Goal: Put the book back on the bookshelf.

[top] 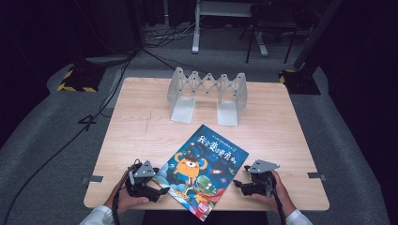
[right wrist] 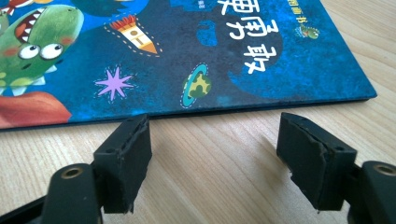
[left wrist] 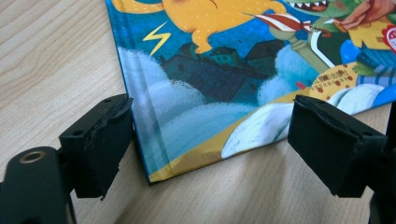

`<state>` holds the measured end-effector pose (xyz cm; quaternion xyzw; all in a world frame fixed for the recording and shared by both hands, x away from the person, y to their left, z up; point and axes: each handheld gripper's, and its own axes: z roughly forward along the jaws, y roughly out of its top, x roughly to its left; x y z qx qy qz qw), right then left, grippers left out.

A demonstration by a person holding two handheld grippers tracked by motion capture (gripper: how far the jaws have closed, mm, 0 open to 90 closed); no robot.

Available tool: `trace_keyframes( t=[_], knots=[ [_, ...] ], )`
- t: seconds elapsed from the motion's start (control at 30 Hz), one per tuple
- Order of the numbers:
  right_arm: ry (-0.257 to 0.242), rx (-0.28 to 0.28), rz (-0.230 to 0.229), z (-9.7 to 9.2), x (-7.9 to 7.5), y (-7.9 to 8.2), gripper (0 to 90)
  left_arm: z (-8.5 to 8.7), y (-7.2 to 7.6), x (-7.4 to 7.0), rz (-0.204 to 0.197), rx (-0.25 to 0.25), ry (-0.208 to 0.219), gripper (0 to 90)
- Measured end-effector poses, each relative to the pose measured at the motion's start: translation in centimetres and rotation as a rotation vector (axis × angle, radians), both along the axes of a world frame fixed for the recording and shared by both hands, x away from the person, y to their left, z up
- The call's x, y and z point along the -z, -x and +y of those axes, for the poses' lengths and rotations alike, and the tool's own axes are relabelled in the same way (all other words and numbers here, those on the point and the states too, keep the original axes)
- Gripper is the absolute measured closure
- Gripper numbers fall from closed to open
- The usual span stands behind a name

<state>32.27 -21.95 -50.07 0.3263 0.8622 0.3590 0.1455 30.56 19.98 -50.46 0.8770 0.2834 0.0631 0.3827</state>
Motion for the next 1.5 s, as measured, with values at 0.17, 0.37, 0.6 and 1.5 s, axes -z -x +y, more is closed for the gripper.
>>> trace_keyframes(
  t=[0.17,0.37,0.6,1.5],
  knots=[
    [-0.005,0.016,-0.002,0.1,0.1,-0.1,24.6,-0.1,0.3,0.0,-0.003,0.02,-0.003,15.3],
    [0.009,0.017,-0.013,0.5,0.0,-0.3,24.5,-0.3,0.8,0.0,0.0,0.03,0.001,15.6],
    [0.036,0.035,-0.02,0.5,-0.2,-1.1,22.1,-0.7,1.0,0.0,0.02,0.049,0.022,16.0],
    [0.068,0.086,0.019,-4.6,-0.7,0.1,25.1,-7.9,2.1,0.0,0.036,0.22,0.044,18.6]
  ],
)
